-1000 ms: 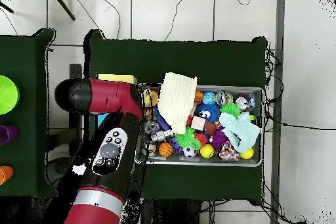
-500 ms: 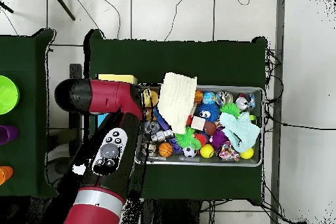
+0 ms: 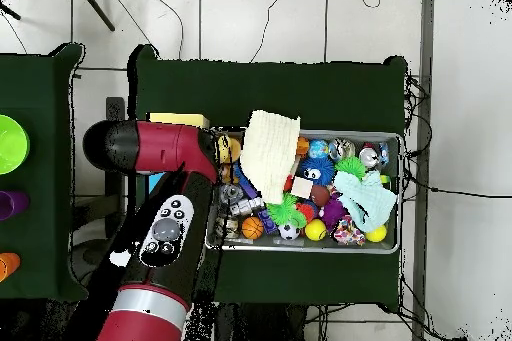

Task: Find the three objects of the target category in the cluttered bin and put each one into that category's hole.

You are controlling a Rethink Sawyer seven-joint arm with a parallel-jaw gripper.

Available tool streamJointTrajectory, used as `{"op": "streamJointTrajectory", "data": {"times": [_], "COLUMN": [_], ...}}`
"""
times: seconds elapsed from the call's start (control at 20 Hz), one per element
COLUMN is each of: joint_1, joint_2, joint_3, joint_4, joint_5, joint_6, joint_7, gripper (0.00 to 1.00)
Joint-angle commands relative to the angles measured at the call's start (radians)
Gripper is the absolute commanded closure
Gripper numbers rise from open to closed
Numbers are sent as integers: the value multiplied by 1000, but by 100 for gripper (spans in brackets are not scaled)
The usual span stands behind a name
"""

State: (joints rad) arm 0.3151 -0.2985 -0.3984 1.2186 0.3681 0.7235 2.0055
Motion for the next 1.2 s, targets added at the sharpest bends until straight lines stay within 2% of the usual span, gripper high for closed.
{"op": "streamJointTrajectory", "data": {"times": [0.05,0.9,1.2], "joint_1": [-7,-20,-38], "joint_2": [12,-5,3], "joint_3": [38,61,64], "joint_4": [45,95,62], "joint_5": [20,25,25], "joint_6": [40,-22,20], "joint_7": [261,236,223], "gripper": [100,100,100]}}
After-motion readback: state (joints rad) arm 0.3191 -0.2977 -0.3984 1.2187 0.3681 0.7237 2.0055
